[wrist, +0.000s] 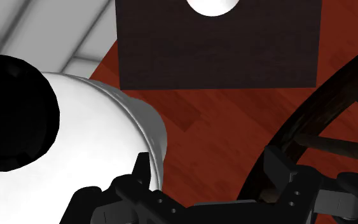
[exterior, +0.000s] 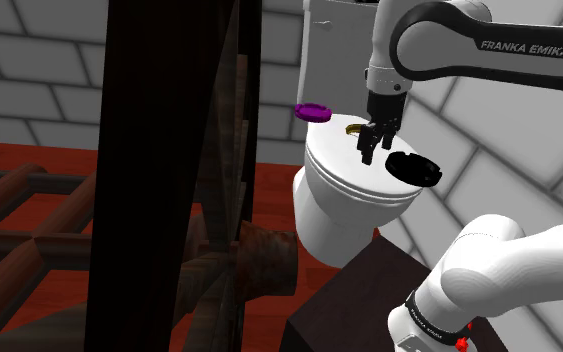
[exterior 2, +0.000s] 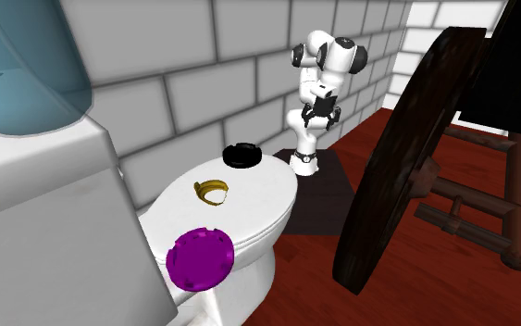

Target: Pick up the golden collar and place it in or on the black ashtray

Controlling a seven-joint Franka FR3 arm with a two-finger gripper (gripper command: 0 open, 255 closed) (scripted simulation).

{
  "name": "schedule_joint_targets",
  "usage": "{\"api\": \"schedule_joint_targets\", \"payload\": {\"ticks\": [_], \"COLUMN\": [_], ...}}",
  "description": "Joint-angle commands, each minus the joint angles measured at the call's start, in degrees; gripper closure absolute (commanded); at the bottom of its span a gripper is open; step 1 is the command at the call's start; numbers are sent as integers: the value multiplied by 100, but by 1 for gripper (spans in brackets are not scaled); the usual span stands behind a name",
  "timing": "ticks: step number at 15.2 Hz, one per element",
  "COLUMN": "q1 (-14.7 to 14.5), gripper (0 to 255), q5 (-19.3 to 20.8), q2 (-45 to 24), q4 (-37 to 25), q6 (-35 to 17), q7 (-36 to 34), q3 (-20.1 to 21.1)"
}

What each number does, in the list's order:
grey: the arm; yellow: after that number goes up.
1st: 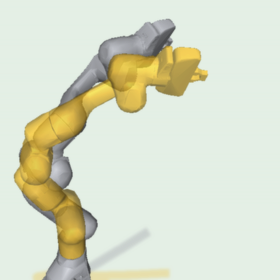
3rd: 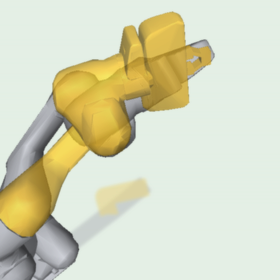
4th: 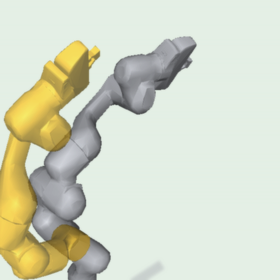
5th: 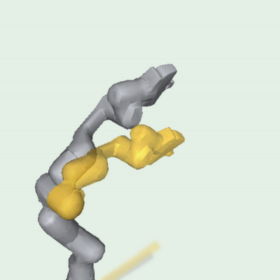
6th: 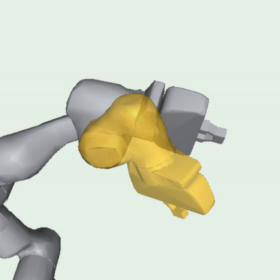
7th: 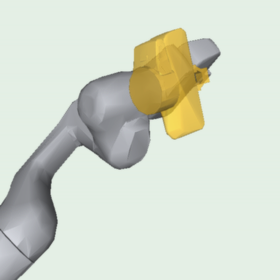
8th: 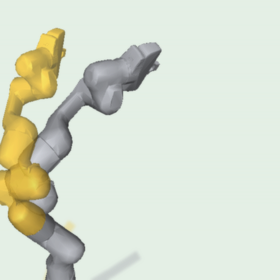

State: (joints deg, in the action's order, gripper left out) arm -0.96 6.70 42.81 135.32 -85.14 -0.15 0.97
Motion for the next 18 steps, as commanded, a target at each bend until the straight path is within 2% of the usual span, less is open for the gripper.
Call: {"api": "schedule_joint_targets", "payload": {"ticks": [1,11,18], "q1": [0,338,336], "gripper": [0,0,0], "q5": [0,621,598], "q2": [0,-327,-1138], "q4": [0,515,353], "q6": [0,-1985,-3391], "q7": [0,1252,2236], "q3": [0,-1377,-2442]}}
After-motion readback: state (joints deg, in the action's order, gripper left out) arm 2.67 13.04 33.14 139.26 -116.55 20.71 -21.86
